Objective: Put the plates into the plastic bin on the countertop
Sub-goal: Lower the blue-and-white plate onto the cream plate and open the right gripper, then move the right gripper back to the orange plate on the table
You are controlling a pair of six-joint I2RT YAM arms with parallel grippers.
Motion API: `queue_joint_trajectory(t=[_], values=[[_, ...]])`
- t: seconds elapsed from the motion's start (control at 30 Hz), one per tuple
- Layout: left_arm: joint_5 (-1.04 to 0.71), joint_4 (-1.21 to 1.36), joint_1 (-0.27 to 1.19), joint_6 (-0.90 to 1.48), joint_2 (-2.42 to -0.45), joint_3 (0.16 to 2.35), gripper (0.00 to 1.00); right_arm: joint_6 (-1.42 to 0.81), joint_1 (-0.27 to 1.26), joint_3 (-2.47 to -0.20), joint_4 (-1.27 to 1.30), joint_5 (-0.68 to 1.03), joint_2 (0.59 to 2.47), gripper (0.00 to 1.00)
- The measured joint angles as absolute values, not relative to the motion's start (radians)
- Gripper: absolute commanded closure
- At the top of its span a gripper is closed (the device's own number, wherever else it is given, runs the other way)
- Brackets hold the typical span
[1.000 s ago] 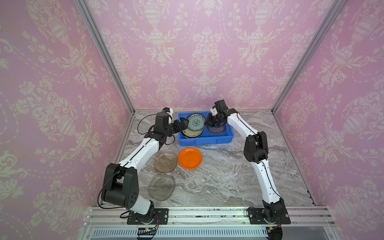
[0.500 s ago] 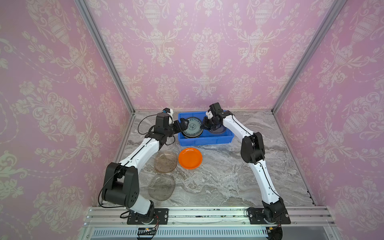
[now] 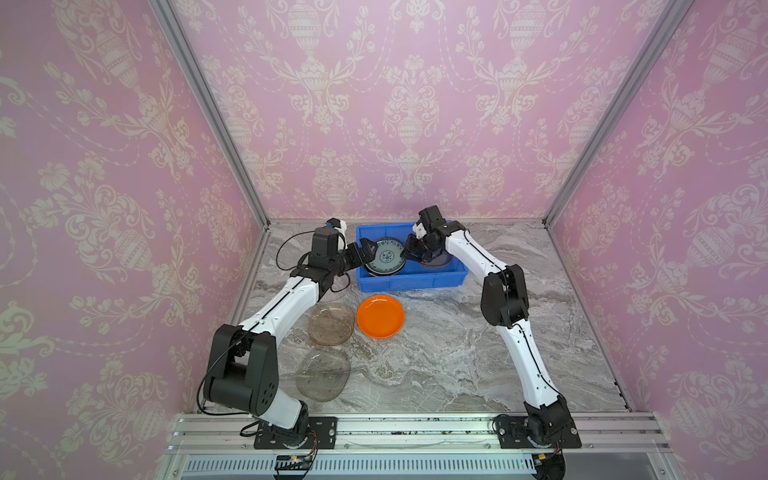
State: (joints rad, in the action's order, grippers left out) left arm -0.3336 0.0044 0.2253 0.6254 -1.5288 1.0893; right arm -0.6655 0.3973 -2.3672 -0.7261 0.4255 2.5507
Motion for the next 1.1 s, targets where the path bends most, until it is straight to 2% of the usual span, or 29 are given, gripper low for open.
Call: queue_joint_trajectory(t=[0.2,0.37,0.5,0.9,1.1], values=[[-0.334,0.004,0.225,0.625,-1.529,1.089,0.03,-0.632,0.398,-2.384,-0.77,0.38,2.55,0.57],[-0.338,0.007,0.225,0.626,-1.529,1.089,0.03,-0.594,0.4,-2.37,-0.802,0.331,2.528,0.56],[-0.346,0.013,0.225,0.626,-1.529,1.081,0.02,-0.575,0.402,-2.289,-0.783,0.308,2.439,0.55],[-0.361,0.023,0.225,0.626,-1.526,1.057,0.02,-0.574,0.402,-1.579,-0.306,0.378,1.835,0.32],[-0.368,0.036,0.225,0.625,-1.526,1.053,0.02,-0.578,0.402,-1.299,-0.118,0.35,1.622,0.13]])
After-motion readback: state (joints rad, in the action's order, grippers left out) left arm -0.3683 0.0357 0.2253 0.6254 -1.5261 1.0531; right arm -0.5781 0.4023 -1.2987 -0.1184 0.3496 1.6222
